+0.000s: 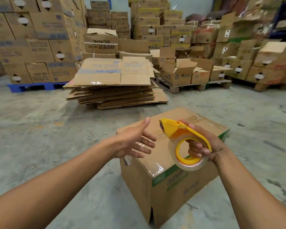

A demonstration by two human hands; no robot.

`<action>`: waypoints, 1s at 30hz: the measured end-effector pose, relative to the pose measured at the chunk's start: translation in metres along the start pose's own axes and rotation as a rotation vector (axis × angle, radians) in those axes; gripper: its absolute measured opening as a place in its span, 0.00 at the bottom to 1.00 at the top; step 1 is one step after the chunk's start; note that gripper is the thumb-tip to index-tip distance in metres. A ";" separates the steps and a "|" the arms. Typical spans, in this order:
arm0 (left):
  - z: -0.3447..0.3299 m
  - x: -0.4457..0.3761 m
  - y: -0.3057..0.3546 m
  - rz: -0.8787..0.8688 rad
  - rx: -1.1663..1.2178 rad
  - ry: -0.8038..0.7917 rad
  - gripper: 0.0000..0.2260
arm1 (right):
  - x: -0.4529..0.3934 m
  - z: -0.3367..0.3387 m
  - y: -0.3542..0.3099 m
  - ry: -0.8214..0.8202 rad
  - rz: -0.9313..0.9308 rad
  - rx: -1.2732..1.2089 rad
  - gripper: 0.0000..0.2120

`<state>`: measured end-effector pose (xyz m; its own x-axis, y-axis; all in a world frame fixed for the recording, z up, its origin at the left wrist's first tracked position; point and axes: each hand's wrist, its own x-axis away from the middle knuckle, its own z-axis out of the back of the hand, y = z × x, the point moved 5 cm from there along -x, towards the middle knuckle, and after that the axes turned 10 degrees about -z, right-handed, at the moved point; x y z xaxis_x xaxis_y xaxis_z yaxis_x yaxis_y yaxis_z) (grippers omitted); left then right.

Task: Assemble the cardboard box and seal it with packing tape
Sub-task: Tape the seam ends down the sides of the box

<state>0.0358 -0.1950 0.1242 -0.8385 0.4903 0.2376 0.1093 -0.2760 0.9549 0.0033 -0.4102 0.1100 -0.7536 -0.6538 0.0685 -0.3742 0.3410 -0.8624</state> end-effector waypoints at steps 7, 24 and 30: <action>-0.039 0.005 0.016 0.141 0.570 -0.186 0.26 | 0.024 0.014 -0.008 0.087 -0.009 0.061 0.21; -0.045 -0.025 -0.008 0.197 0.393 -0.100 0.13 | 0.044 0.000 -0.015 0.292 -0.144 0.331 0.22; 0.023 -0.045 -0.013 0.163 0.057 -0.039 0.08 | 0.076 -0.005 -0.005 0.385 -0.258 0.362 0.16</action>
<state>0.0848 -0.1945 0.1047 -0.7857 0.4752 0.3960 0.2733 -0.3076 0.9114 -0.0549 -0.4580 0.1220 -0.8301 -0.3697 0.4174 -0.4138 -0.0933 -0.9056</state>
